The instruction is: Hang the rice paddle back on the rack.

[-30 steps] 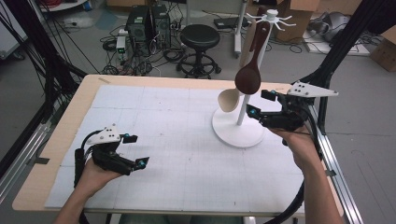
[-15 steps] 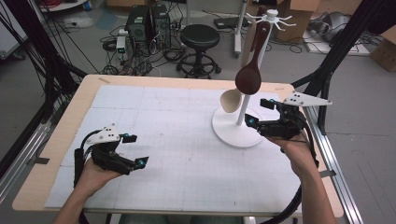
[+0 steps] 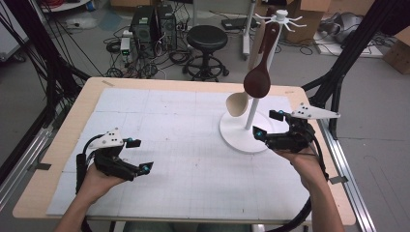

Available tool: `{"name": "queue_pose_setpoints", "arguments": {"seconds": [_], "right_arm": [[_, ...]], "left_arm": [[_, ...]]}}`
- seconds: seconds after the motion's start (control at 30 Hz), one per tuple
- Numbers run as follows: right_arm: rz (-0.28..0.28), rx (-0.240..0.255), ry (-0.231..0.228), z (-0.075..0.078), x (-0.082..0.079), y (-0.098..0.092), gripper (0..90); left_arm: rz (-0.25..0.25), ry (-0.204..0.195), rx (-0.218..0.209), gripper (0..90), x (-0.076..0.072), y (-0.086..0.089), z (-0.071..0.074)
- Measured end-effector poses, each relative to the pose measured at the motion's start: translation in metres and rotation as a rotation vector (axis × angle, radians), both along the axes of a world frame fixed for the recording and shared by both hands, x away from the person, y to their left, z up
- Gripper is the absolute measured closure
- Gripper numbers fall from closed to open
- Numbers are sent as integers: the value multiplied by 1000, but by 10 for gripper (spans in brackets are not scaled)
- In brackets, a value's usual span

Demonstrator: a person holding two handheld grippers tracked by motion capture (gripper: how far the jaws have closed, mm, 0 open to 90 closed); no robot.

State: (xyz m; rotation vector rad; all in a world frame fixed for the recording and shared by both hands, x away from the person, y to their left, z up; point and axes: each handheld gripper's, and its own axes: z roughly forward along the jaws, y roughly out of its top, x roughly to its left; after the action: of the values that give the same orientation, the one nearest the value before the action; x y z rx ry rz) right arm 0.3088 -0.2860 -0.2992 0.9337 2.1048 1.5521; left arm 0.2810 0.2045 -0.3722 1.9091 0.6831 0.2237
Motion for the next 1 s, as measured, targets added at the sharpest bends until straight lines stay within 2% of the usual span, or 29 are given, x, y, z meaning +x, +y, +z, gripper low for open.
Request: {"name": "queue_pose_setpoints", "arguments": {"seconds": [0.27,0.73,1.0], "right_arm": [[-12,-14,12,-12,-5,-1,99],[-29,-9,35,-36,-16,-4,88],[-51,-30,46,-50,-25,-10,88]], "left_arm": [[5,1,-2,57,0,1,0],[10,5,-5,57,1,4,0],[14,5,-4,57,1,6,-1]]}}
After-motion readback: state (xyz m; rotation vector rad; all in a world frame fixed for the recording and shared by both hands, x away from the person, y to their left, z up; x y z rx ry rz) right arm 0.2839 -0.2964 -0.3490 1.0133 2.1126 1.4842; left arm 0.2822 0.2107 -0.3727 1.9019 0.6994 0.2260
